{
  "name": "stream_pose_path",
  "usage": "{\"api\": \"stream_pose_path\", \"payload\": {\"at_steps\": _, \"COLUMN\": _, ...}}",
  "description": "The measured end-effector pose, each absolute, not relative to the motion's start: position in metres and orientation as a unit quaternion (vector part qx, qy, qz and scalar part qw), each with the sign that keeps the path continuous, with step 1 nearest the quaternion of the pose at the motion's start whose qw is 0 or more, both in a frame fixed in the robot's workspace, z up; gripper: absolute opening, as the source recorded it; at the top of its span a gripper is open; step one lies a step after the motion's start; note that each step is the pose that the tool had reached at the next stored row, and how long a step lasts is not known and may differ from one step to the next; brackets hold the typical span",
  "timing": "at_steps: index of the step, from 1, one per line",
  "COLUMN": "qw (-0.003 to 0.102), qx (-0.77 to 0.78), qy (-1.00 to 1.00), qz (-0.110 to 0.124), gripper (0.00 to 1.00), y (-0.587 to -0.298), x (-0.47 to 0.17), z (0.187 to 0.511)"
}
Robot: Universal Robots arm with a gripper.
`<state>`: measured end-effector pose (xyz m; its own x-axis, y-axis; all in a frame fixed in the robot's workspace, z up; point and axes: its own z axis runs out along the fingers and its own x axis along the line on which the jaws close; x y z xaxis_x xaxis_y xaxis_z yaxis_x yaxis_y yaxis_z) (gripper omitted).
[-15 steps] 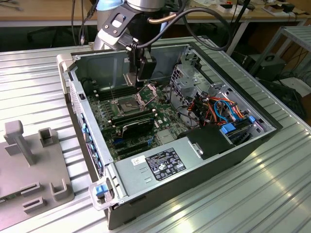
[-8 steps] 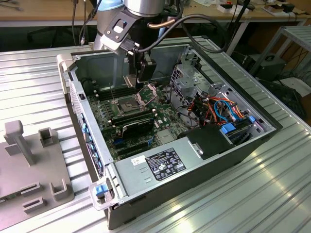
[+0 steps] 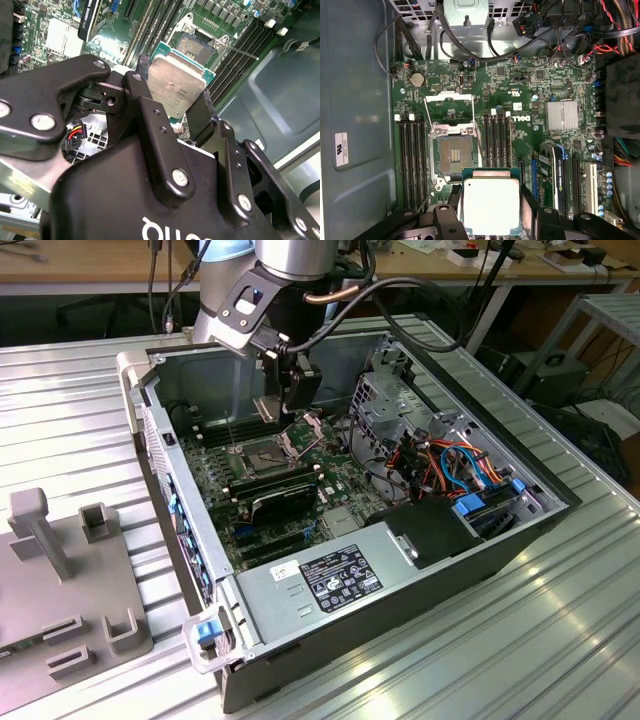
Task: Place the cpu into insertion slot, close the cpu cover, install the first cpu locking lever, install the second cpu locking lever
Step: 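Place the cpu into insertion slot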
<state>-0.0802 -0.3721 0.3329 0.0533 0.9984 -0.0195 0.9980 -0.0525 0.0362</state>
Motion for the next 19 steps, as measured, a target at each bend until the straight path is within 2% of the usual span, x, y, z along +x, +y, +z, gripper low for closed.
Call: {"api": "stream_pose_path", "payload": {"at_steps": 19, "qw": 0.02, "qx": 0.691, "qy": 0.723, "qz": 0.006, "gripper": 0.55, "y": -0.3685, "x": -0.0801, "z": 0.3268}}
